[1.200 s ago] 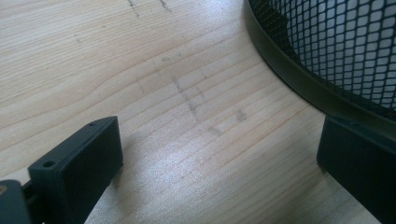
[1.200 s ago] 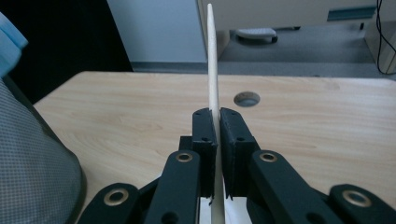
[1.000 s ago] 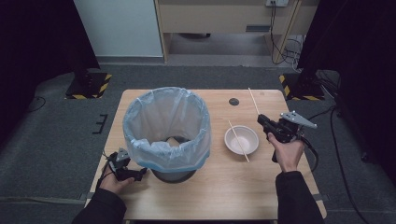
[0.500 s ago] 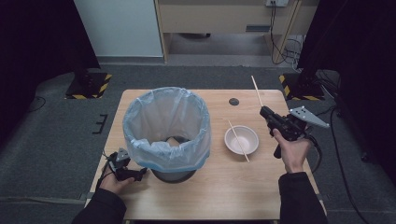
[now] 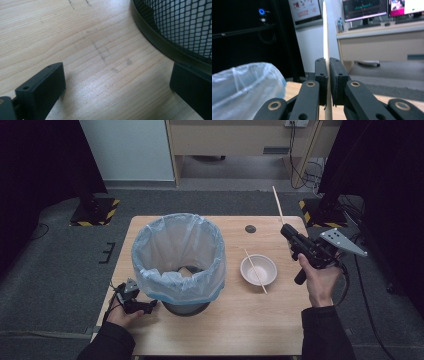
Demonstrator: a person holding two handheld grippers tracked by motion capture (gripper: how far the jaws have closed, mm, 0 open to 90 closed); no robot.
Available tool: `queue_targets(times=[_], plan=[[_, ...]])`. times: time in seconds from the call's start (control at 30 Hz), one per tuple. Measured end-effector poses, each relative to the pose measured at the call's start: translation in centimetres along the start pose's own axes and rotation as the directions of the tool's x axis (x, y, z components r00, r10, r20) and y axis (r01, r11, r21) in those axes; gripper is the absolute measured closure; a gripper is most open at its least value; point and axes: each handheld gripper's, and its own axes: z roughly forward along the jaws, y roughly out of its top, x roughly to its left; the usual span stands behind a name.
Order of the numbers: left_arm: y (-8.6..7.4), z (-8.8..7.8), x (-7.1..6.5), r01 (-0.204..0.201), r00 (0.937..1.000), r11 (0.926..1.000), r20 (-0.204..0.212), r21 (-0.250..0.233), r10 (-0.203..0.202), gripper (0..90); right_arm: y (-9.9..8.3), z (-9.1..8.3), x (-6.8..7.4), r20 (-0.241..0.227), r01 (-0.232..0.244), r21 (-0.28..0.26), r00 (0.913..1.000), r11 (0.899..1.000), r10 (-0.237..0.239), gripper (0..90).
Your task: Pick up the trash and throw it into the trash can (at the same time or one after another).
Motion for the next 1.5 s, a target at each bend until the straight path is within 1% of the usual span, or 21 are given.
queue_targets(times=[0.1,0.27,0.47,0.67,0.97,1.03,1.17,1.23,1.27,1.33,1.47,1.5], plan=[[0.0,0.0,0.0,0.0,1.0,1.0,0.001,-0.002,0.0,0.0,0.7,0.0,0.6,-0.019,0.002,-0.016,0.9998,1.0,-0.002,85.6],[0.0,0.0,0.0,0.0,1.0,1.0,0.0,-0.001,0.0,0.0,2.2,0.2,1.9,-0.05,0.01,-0.049,0.9987,0.999,-0.012,85.7],[0.0,0.0,0.0,0.0,1.0,1.0,0.0,-0.001,0.0,0.0,3.2,0.9,3.4,-0.09,0.01,-0.07,0.9958,0.997,-0.016,85.7],[0.0,0.0,0.0,0.0,1.0,1.0,0.0,-0.001,0.0,0.0,4.1,1.7,5.1,-0.13,0.014,-0.092,0.9912,0.996,-0.026,85.7],[0.0,0.0,0.0,0.0,1.0,1.0,0.0,-0.001,0.0,0.0,4.6,3.0,7.1,-0.169,0.013,-0.104,0.9851,0.994,-0.03,85.7],[0.0,0.0,0.0,0.0,1.0,1.0,0.0,-0.001,0.0,0.0,4.6,3.3,7.5,-0.182,0.006,-0.108,0.9829,0.994,-0.025,85.7],[0.0,0.0,0.0,0.0,1.0,1.0,0.0,0.0,0.0,0.0,4.6,4.0,8.3,-0.194,0.021,-0.097,0.9801,0.995,-0.04,85.7],[0.0,0.0,0.0,0.0,1.0,1.0,0.0,0.0,0.0,0.0,4.6,4.3,8.8,-0.202,0.024,-0.097,0.9784,0.995,-0.043,85.6],[0.0,0.0,0.0,0.0,1.0,1.0,0.0,0.0,0.0,0.0,4.6,4.5,9.0,-0.213,0.015,-0.099,0.9764,0.995,-0.036,85.7],[0.0,0.0,0.0,0.0,1.0,1.0,0.0,0.0,0.0,0.0,4.6,4.7,9.3,-0.214,0.026,-0.095,0.9757,0.995,-0.046,85.7],[0.0,0.0,0.0,0.0,1.0,1.0,0.002,-0.001,0.0,0.0,4.7,5.3,10.2,-0.234,0.031,-0.091,0.9708,0.995,-0.052,85.7],[0.0,0.0,0.0,0.0,1.0,1.0,0.002,-0.001,0.0,0.0,4.6,5.4,10.3,-0.241,0.023,-0.094,0.9694,0.995,-0.046,85.6]])
